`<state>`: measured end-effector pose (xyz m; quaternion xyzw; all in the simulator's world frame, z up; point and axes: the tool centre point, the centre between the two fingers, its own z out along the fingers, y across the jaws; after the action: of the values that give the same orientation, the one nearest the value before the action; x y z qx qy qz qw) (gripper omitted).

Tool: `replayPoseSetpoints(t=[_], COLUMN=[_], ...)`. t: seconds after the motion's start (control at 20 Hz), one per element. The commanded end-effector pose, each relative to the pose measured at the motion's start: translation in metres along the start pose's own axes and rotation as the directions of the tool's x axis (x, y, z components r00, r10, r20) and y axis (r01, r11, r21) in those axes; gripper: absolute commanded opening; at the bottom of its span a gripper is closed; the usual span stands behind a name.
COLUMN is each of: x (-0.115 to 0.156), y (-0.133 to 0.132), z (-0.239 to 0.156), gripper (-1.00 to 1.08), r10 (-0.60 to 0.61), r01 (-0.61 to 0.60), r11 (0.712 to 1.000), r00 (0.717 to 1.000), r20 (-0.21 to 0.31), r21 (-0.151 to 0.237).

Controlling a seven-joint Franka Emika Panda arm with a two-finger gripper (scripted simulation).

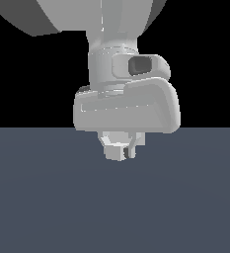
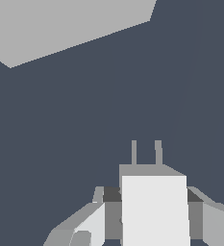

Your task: Plug the charger into the wall socket.

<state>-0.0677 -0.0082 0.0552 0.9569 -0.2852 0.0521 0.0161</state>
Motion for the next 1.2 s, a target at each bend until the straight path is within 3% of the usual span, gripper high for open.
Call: replayPoseSetpoints(t=[0.0, 0.55, 1.15], x=[0.008, 0.033, 0.041], y=[-0.001, -0.011, -0.016], z=[-0.007, -0.033, -0.041], gripper=[-1.00, -1.00, -1.00], r10=[-0.063, -0.277, -0.348], r01=[0.063, 0.277, 0.348], r11=[0.998, 0.960, 0.937], r00=[0.998, 0.961, 0.938], r20=[-0.001, -0.004, -0.004], r21=[0.007, 0.031, 0.039])
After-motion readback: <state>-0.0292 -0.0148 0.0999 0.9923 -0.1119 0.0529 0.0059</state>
